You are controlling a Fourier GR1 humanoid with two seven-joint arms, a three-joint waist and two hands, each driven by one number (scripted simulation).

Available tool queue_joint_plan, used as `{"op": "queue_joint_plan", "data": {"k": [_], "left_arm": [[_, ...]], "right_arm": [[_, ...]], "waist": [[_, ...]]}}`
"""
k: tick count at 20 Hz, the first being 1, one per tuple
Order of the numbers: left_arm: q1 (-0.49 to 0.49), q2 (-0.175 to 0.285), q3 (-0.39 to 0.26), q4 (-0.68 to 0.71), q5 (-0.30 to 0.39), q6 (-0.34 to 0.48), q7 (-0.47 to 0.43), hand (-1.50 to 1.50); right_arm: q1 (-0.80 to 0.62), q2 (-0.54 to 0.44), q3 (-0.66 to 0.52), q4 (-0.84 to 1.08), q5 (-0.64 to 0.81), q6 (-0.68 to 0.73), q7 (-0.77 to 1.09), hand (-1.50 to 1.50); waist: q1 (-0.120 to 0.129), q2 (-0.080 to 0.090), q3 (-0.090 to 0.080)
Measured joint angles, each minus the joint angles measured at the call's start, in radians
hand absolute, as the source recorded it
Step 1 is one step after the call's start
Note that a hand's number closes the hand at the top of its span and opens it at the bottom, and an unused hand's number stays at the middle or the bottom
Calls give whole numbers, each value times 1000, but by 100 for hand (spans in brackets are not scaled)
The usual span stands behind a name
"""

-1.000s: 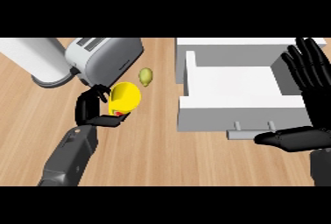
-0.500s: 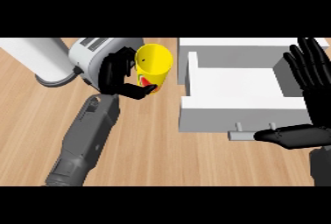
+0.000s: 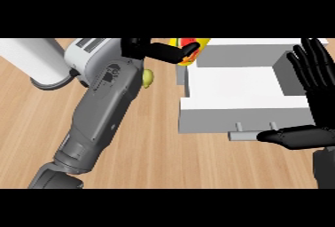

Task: Pick up the cup, place it into the drawer and close the drawer

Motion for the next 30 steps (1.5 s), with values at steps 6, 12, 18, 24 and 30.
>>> {"op": "queue_joint_plan", "data": {"k": [6,12,18,24,30], "left_arm": [[-170,-2,-73,161,55,123,115,150],[-250,-3,-165,332,109,194,152,150],[-290,-3,-265,442,135,141,220,150],[-253,-3,-360,467,163,113,229,-150],[-201,-3,-366,424,256,118,171,-150]], "right_arm": [[-14,-1,0,19,-10,13,-15,-150],[-48,-5,0,32,-24,25,-21,-150],[-81,-9,9,44,-34,39,-21,-150],[-124,-2,34,64,-39,52,-19,-150],[-143,12,77,73,-95,115,-17,150]], "waist": [[-28,9,0],[-65,20,1],[-107,31,2],[-160,44,2],[-191,51,1]]}}
